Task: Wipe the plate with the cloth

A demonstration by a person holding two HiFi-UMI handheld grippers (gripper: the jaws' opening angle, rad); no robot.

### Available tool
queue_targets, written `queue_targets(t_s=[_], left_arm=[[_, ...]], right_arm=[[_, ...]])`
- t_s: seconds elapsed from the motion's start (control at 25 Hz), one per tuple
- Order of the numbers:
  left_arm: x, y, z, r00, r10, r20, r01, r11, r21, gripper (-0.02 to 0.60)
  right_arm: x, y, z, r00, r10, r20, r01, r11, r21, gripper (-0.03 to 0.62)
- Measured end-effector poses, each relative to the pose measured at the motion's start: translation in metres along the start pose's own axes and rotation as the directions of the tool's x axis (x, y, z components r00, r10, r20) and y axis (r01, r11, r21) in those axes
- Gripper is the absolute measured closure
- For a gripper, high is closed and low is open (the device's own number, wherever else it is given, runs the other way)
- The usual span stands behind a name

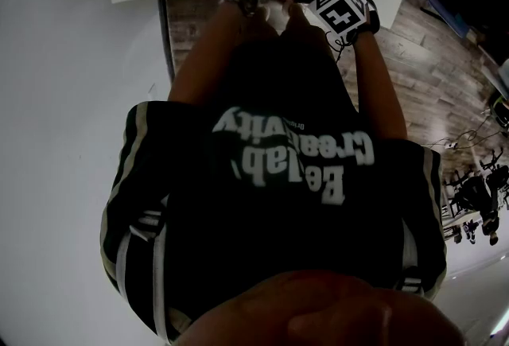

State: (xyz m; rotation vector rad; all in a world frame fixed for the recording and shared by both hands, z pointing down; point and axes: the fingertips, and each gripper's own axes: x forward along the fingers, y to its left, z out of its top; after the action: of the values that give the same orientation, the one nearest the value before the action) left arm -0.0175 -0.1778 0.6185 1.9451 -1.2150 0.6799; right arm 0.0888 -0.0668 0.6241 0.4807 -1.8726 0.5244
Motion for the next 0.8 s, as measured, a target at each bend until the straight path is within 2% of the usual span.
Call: queue_targets(t_s=[0.24,0.4,0.64,0.8], left_arm=[[-0.001,0.0,-0.002,1.0,0.0,0.012,0.0,1.0,-0.004,0.565],[-0.003,0.001,-0.003,1.0,-0.003,0.019,0.003,1.0,-0.006,0.565],[0.0,0.001,-0.003,1.0,-0.014,0.024,0.014,1.0,0.0,0.565],[0.001,0.001,-0.003,0.999,-0.017,0.029,0.017,1.0,0.004,0.565]], right_arm=[[0.014,0.024,0.03,0.996,0.081,0.032,-0.08,0.996,-0.028,0.477],[0.023,0.031,0.055,0.995,0.087,0.057,-0.085,0.996,-0.04,0.477],[0.033,0.006,0.083,0.992,0.08,0.102,-0.083,0.996,0.026,0.477],[0.034,-0.013,0.092,0.993,0.064,0.099,-0.067,0.997,0.027,0.477]])
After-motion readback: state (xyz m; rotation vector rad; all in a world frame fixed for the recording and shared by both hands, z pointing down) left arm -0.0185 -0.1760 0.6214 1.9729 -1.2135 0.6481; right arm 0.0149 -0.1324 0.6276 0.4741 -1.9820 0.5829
